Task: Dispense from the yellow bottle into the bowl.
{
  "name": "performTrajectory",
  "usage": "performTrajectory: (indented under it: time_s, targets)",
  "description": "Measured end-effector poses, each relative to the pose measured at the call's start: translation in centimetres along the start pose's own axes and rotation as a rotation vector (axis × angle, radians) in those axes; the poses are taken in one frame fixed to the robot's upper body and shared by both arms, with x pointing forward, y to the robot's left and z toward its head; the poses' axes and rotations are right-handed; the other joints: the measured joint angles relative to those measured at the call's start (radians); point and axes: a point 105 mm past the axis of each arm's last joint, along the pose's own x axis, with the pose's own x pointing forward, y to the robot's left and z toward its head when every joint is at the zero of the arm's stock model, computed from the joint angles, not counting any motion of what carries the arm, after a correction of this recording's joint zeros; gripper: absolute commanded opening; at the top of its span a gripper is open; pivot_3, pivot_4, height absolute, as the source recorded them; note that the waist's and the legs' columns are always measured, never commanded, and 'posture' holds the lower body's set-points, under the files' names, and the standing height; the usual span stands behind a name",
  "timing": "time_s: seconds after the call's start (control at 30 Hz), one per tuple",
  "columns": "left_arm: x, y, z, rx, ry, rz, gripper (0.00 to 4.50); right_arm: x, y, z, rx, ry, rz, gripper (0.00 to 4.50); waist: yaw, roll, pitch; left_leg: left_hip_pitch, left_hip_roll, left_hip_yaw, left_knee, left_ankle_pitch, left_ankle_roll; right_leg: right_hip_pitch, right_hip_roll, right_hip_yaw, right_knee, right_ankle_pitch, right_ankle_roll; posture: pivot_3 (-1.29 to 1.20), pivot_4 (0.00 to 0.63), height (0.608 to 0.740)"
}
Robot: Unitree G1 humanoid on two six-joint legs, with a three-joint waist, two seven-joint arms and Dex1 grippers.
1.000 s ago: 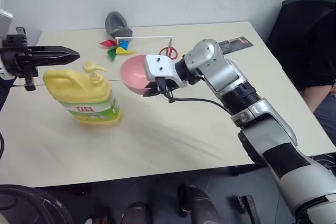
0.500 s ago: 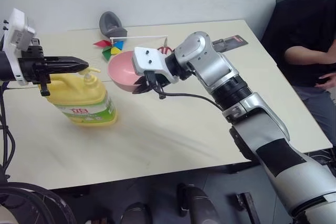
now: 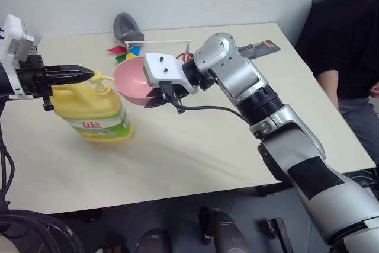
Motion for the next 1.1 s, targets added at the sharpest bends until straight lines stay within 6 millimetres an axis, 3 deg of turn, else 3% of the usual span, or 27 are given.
performTrajectory:
  time_s: [1.1]
  targets:
    - [1.1,-0.6,-0.4,0.091,0.089,-0.043,0.02,-0.5,0.1,-0.9,-0.033,0.045,-0.002,0.0,0.002,0.0,-0.001,0.004,-0.001,-0.001,0.002,0.001,0.001,0.003,-0.004,0.0,0.005,0.0,0.0,0.0,0.15,0.74]
